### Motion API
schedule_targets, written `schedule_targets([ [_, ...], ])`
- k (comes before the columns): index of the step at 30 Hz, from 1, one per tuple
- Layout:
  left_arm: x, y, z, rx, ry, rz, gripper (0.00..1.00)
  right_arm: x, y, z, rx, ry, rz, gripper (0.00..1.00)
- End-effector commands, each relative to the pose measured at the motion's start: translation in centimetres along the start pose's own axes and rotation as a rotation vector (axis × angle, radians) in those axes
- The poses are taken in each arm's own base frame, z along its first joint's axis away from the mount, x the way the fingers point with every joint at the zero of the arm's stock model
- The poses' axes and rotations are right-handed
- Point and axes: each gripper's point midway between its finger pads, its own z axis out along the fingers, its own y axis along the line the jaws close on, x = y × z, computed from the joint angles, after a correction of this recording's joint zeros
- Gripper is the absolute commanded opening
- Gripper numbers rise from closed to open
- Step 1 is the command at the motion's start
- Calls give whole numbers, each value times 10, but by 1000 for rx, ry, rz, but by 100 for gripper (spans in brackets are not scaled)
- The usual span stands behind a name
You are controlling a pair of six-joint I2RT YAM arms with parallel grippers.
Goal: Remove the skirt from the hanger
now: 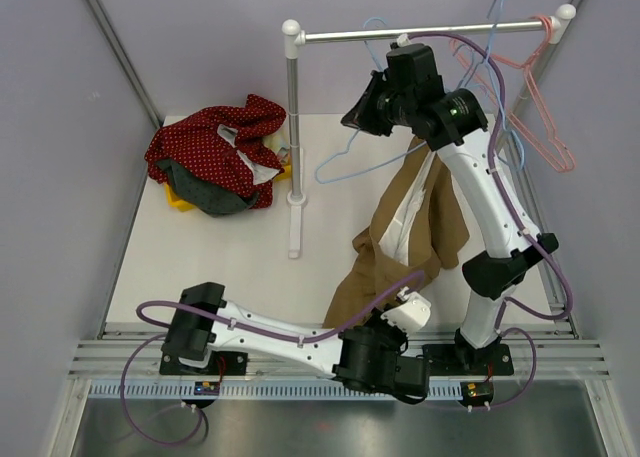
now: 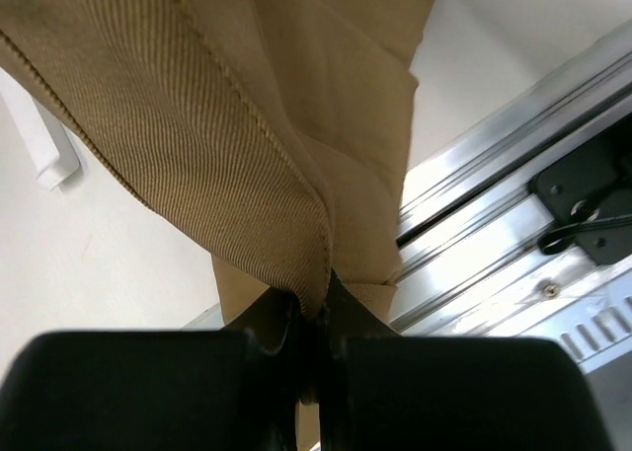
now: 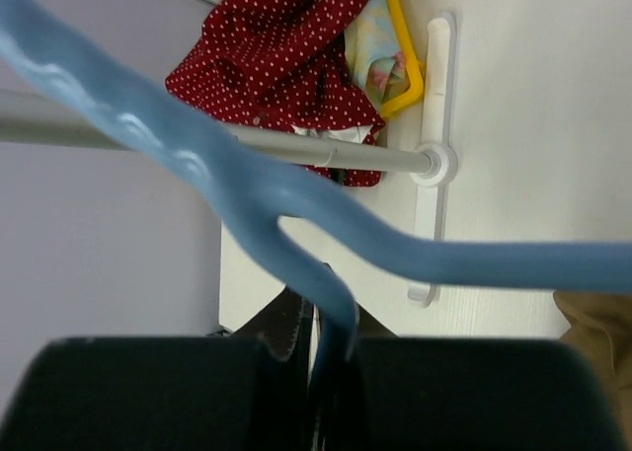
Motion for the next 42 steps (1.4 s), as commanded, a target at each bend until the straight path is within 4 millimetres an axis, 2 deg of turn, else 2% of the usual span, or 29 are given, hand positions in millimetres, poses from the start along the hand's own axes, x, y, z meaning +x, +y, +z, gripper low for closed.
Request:
schedule_targets([
  [1, 26, -8, -30, 120, 201, 52, 0, -117, 34, -40, -161, -409, -349, 0],
  [2, 16, -4, -29, 108, 174, 50, 0, -122, 35, -41, -170, -417, -337, 0],
  [3, 5, -2, -31, 112, 155, 39, 0, -129, 30, -40, -175, -417, -329, 0],
  [4, -4, 3, -31, 109, 138, 40, 0, -132, 24, -30, -167, -407, -314, 0],
  [5, -12, 7, -31, 102, 116, 37, 0, -141, 17, -31, -166, -416, -302, 0],
  [7, -27, 12, -31, 98, 80, 37, 0, -148, 8, -18, -163, -406, -287, 0],
  [9, -38, 19, -31, 84, 47, 28, 0, -157, 4, -16, -174, -414, -275, 0],
  [10, -40, 22, -28, 74, 40, 30, 0, -159, -4, -2, -164, -398, -268, 0],
  [12, -44, 26, -25, 62, 31, 26, 0, -165, 0, -2, -187, -407, -266, 0],
  [19, -44, 24, -21, 67, 30, 10, 0, -171, -19, 41, -233, -363, -239, 0],
  [22, -43, 19, -20, 85, 30, -11, 0, -176, -27, 54, -250, -350, -221, 0],
  [24, -39, 16, -18, 91, 35, -21, 0, -181, -24, 53, -296, -351, -229, 0],
  [29, -44, 14, -17, 92, 15, -39, 0, -164, -8, 60, -455, -259, -265, 0],
  [33, -52, 19, -19, 77, -9, -34, 0, -139, -19, 74, -463, -146, -239, 0],
  [35, -53, 20, -20, 76, -13, -33, 0, -123, -32, 82, -441, -95, -221, 0],
  [36, -53, 21, -19, 72, -14, -38, 0, -122, -27, 68, -449, -110, -232, 0],
  [37, -50, 20, -19, 76, -7, -36, 0, -106, -45, 82, -414, -63, -208, 0],
  [38, -46, 19, -17, 74, 0, -33, 0, -106, -46, 80, -409, -84, -218, 0],
  [39, -43, 19, -16, 71, 8, -44, 0, -107, -39, 63, -416, -108, -234, 0],
  [40, -38, 17, -15, 77, 23, -46, 0, -97, -49, 67, -395, -89, -229, 0],
  [42, -17, 16, -8, 66, 64, -43, 0, -99, -43, 50, -389, -114, -246, 0],
])
